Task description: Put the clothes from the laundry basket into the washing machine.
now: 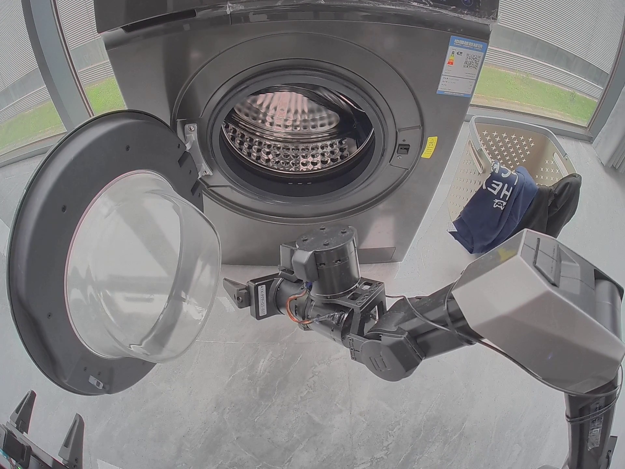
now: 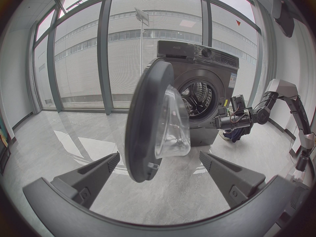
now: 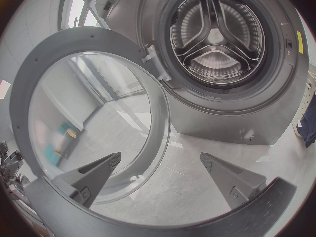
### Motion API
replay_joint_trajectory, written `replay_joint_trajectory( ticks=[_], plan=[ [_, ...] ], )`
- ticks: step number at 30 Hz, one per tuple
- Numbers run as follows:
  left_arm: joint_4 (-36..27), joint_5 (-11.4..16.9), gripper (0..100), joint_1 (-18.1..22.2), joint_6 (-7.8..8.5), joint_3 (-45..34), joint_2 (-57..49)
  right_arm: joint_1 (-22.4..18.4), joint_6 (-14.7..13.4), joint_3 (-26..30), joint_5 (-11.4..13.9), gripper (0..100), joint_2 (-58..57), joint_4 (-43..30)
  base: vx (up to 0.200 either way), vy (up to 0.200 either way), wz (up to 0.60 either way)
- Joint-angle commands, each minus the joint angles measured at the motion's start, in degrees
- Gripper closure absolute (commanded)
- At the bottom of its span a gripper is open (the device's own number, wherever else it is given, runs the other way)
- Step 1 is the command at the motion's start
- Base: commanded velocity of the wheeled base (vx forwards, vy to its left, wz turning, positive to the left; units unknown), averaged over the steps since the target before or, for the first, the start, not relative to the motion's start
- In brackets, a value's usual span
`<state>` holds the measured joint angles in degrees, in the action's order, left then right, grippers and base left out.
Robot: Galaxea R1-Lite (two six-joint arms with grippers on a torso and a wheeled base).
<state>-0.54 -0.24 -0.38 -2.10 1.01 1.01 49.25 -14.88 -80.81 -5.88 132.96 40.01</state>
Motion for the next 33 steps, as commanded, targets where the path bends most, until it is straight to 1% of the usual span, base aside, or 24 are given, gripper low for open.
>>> replay_joint_trajectory(
  ticks=[1, 4, 5, 7, 8, 9, 14, 15, 16, 17, 18, 19, 21, 22, 24, 28, 29, 33],
  plan=[
    [0.01, -0.02, 0, 0.03, -0.01, -0.66, -0.57, 0.5, 0.12, -3.04, 0.08, 0, 0.98, -0.55, 0.0, 0.0, 0.0],
    [0.01, -0.02, 0, 0.03, -0.01, -0.66, -0.57, 1.29, 0.12, -5.85, 0.16, 0, 3.53, -1.51, 0.0, 0.0, 0.0],
    [0.01, -0.02, 0, 0.03, -0.01, -0.66, -0.57, 1.29, 0.12, -5.85, 0.16, 0, 3.53, -1.51, 0.0, 0.0, 0.0],
    [0.01, -0.11, 0, 0.03, -0.01, -0.66, -0.57, 2.69, 0.03, -10.16, 0.16, 0, 6.08, -3.18, 0.0, 0.0, 0.0],
    [0.01, -0.11, 0, 0.03, -0.01, -0.66, -0.57, 2.69, 0.03, -10.16, 0.16, 0, 6.08, -3.18, 0.0, 0.0, 0.0],
    [0.01, -0.02, 0, 0.03, -0.01, -0.66, -0.57, 3.57, 0.03, -12.88, 0.08, 0, 7.49, -4.41, 0.0, 0.0, 0.0],
    [0.01, -0.02, 0, 0.03, 0.08, -0.75, -0.57, 5.51, -0.06, -21.32, -0.1, 0, 12.67, -6.96, 0.0, 0.0, 0.0],
    [0.01, -0.02, 0, 0.03, 0.08, -0.75, -0.57, 5.51, -0.06, -21.32, -0.1, 0, 12.67, -6.96, 0.0, 0.0, 0.0],
    [0.01, -0.02, 0, 0.03, -0.01, -0.75, -0.57, 5.86, -0.06, -25.54, -0.45, 0, 15.22, -8.11, 0.0, 0.0, 0.0],
    [0.01, -0.02, 0, 0.03, -0.01, -0.75, -0.57, 5.86, -0.06, -25.54, -0.45, 0, 15.22, -8.11, 0.0, 0.0, 0.0],
    [0.01, -0.02, 0, 0.03, -0.01, -0.75, -0.57, 5.95, -0.06, -29.4, -1.33, 0, 17.15, -9.07, 0.0, 0.0, 0.0],
    [0.01, -0.02, 0, 0.03, -0.01, -0.75, -0.57, 6.03, -0.06, -30.72, -1.42, 0, 17.86, -9.6, 0.0, 0.0, 0.0],
    [0.01, -0.02, 0, 0.03, -0.01, -0.66, -0.57, 6.03, -0.14, -31.07, -1.51, 0, 17.59, -9.95, 0.0, 0.0, 0.0],
    [0.01, -0.02, 0, -0.06, -0.01, -0.75, -0.57, 5.95, -0.23, -30.9, -1.59, 0, 17.24, -9.95, 0.0, 0.0, 0.0],
    [0.01, -0.02, 0, 0.03, -0.01, -0.66, -0.57, 5.33, -0.58, -28.7, -1.68, 0, 14.78, -9.6, 0.0, 0.0, 0.0],
    [0.01, -0.02, 0, 0.03, -0.01, -0.75, -0.57, 4.1, -0.5, -18.5, -1.77, 0, 4.85, -9.42, 0.0, 0.0, 0.0],
    [0.01, -0.02, 0, 0.03, -0.01, -0.75, -0.57, 3.13, -0.41, -13.85, -1.68, 0, 0.28, -9.42, 0.0, 0.0, 0.0],
    [0.01, -0.02, 0, 0.03, 0.08, -0.75, -0.57, 0.06, -0.14, 1.45, -1.68, 0, -13.7, -9.34, 0.0, 0.0, 0.0]
  ],
)
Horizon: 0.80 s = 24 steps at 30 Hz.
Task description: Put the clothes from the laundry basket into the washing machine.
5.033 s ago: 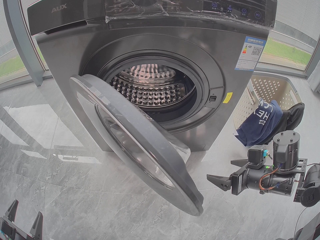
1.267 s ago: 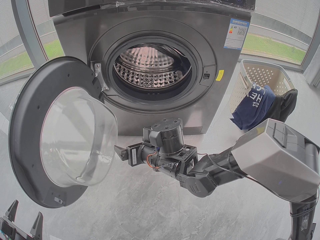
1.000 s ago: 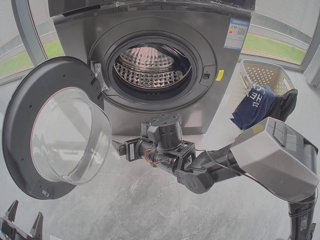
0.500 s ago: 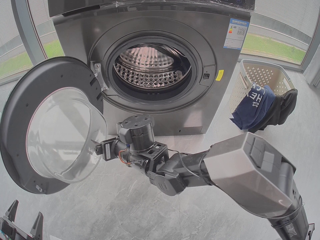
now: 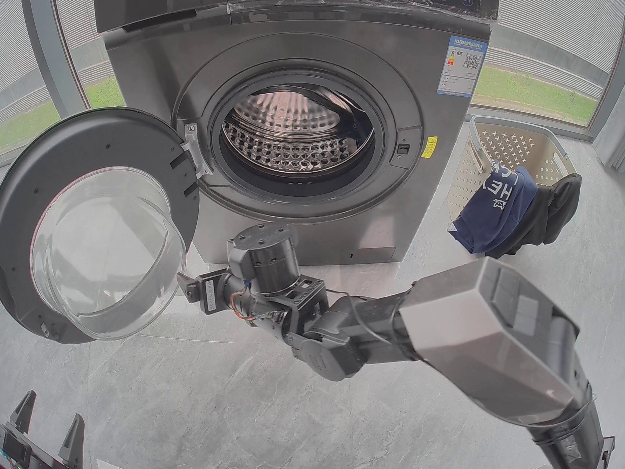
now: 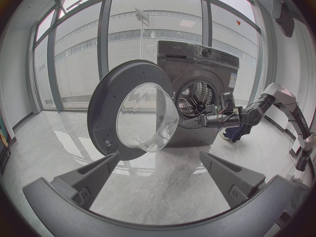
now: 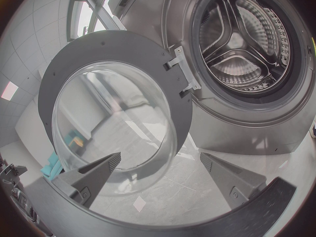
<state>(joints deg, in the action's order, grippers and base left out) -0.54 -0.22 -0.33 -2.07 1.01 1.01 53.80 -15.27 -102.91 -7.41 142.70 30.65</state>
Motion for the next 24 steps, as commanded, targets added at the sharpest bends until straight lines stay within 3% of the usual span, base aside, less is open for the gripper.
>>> replay_joint_trajectory(
  ticks=[1, 7, 9, 12, 15, 24],
  plan=[
    [0.01, -0.04, 0, -0.02, 0.05, -0.66, -0.57, -5.46, 0.42, 28.56, -0.15, 0, -27.83, 0.11, 0.0, 0.0, 0.0],
    [0.01, -0.04, 0, -0.02, 0.05, -0.66, -0.57, -11.35, 0.95, 51.67, -0.15, 0, -48.31, 2.22, 0.0, 0.0, 0.0],
    [0.01, -0.04, 0, -0.02, 0.05, -0.75, -0.57, -15.83, 3.41, 59.41, -0.06, 0, -55.6, 4.33, 0.0, 0.0, 0.0],
    [0.01, -0.04, 0, -0.02, 0.05, -0.75, -0.57, -22.6, 5.69, 66.88, 0.2, 0, -64.3, 6.97, 0.0, 0.0, 0.0],
    [0.01, -0.04, 0, -0.11, 0.05, -0.75, -0.57, -29.36, 5.87, 73.65, 0.82, 0, -74.59, 6.88, 0.0, 0.0, 0.0],
    [0.01, -0.04, 0, -0.02, -0.12, -0.75, -0.57, -36.83, 6.75, 94.3, 0.56, 0, -97.97, 5.83, 0.0, 0.0, 0.0]
  ],
)
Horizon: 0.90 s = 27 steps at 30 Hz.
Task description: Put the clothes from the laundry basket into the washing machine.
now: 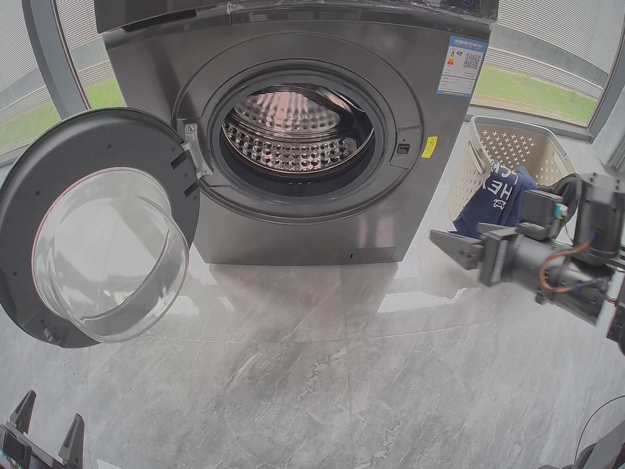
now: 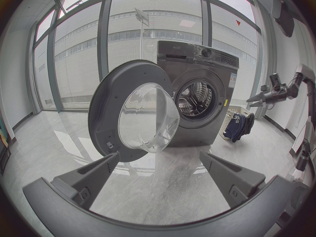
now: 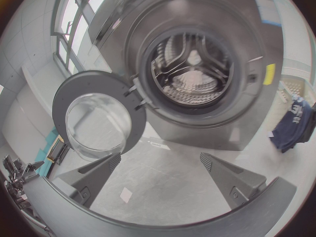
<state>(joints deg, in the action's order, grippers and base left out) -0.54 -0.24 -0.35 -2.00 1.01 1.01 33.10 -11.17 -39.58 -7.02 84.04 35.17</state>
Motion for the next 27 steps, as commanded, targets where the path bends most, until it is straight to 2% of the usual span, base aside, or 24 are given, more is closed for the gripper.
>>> replay_joint_trajectory(
  ticks=[1, 3, 5, 6, 18, 23, 26, 27],
  plan=[
    [0.01, -0.02, 0, -0.09, -0.2, -0.75, -0.57, -18.07, 3.08, 33.25, 0.43, 0, -41.41, 1.3, 0.0, 0.0, 0.0],
    [0.01, -0.02, 0, 0.0, -0.2, -0.75, -0.57, -23.08, 4.49, 38.97, 1.4, 0, -46.34, 1.22, 0.0, 0.0, 0.0],
    [0.01, -0.02, 0, 0.0, -0.29, -0.66, -0.57, -24.57, 4.66, 39.58, 2.01, 0, -48.27, 0.07, 0.0, 0.0, 0.0],
    [0.01, -0.02, 0, 0.0, -0.29, -0.75, -0.57, -26.77, 4.57, 39.41, 4.03, 0, -53.9, -5.37, 0.0, 0.0, 0.0],
    [0.01, -0.02, 0, 0.0, -0.29, -0.75, -0.57, -28.53, 4.49, 39.58, 4.65, 0, -66.9, -18.21, 0.0, 0.0, 0.0],
    [0.01, -0.02, 0, 0.0, -0.29, -0.75, -0.57, -31.08, 5.45, 39.58, 4.74, 0, -72.0, -19.88, 0.0, 0.0, 0.0],
    [0.01, -0.02, 0, 0.0, -0.29, -0.75, -0.57, -32.75, 5.72, 39.58, 5.26, 0, -74.46, -22.34, 0.0, 0.0, 0.0],
    [0.01, -0.02, 0, 0.0, -0.29, -0.66, -0.57, -33.01, 5.63, 39.58, 5.62, 0, -76.75, -25.33, 0.0, 0.0, 0.0]
  ],
)
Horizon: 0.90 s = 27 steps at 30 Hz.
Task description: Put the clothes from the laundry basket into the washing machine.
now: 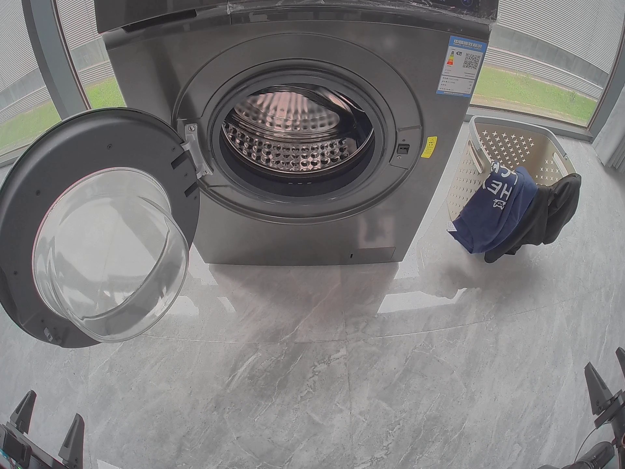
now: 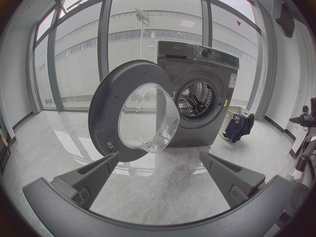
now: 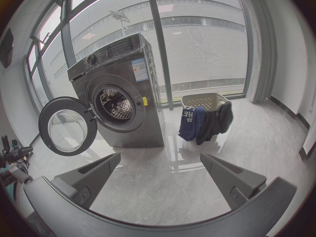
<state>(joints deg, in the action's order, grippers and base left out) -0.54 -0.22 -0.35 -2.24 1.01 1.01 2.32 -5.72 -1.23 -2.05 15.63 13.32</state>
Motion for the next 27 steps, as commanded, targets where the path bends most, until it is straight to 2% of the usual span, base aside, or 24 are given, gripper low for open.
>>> replay_joint_trajectory(
  ticks=[1, 2, 3, 5, 7, 10, 13, 14, 15, 16, 18, 19, 20, 27],
  plan=[
    [0.01, -0.04, 0, 0.0, -0.04, -0.66, -0.57, -2.23, 0.18, 1.23, 0.64, 0, -8.51, -3.74, 0.0, 0.0, 0.0],
    [0.01, -0.04, 0, 0.0, -0.04, -0.66, -0.57, -2.32, 0.18, 1.23, 0.64, 0, -12.46, -8.31, 0.0, 0.0, 0.0],
    [0.01, -0.04, 0, 0.0, -0.04, -0.75, -0.57, -2.32, 0.0, 1.14, 0.82, 0, -14.84, -9.98, 0.0, 0.0, 0.0],
    [0.01, -0.04, 0, 0.0, -0.04, -0.75, -0.57, -2.14, 0.09, 1.06, 0.55, 0, -15.63, -9.98, 0.0, 0.0, 0.0],
    [0.01, -0.04, 0, -0.09, 0.05, -0.75, -0.48, -2.14, 0.36, 1.23, -0.76, 0, -15.63, -8.75, 0.0, 0.0, 0.0],
    [0.01, -0.04, 0, 0.0, -0.04, -0.75, -0.48, -2.23, 1.94, 1.23, -2.26, 0, -15.63, -8.84, 0.0, 0.0, 0.0],
    [0.01, -0.04, 0, -0.09, 0.05, -0.66, -0.48, -2.23, 3.87, 1.23, 0.64, 0, -15.63, -11.83, 0.0, 0.0, 0.0],
    [0.01, -0.04, 0, -0.09, 0.05, -0.75, -0.48, -2.23, 3.87, 1.23, 0.64, 0, -15.63, -11.83, 0.0, 0.0, 0.0],
    [0.01, -0.04, 0, 0.0, -0.04, -0.66, -0.48, -1.96, 5.63, 0.79, 4.33, 0, -15.63, -14.73, 0.0, 0.0, 0.0],
    [0.01, -0.04, 0, 0.0, -0.13, -0.75, -0.48, -1.96, 5.63, 1.14, 4.51, 0, -15.63, -13.5, 0.0, 0.0, 0.0],
    [0.01, -0.04, 0, 0.0, -0.13, -0.75, -0.48, -2.05, 5.19, 1.23, 3.01, 0, -15.63, -12.88, 0.0, 0.0, 0.0],
    [0.01, -0.04, 0, 0.0, -0.13, -0.75, -0.48, -2.14, 3.96, 1.23, 1.43, 0, -15.63, -12.88, 0.0, 0.0, 0.0],
    [0.01, -0.04, 0, 0.0, -0.13, -0.75, -0.48, -2.14, 3.34, 1.23, 0.91, 0, -15.63, -12.88, 0.0, 0.0, 0.0],
    [0.01, -0.04, 0, 0.0, -0.13, -0.75, -0.48, -2.05, 3.96, 1.23, 0.73, 0, -15.63, -12.88, 0.0, 0.0, 0.0]
  ],
)
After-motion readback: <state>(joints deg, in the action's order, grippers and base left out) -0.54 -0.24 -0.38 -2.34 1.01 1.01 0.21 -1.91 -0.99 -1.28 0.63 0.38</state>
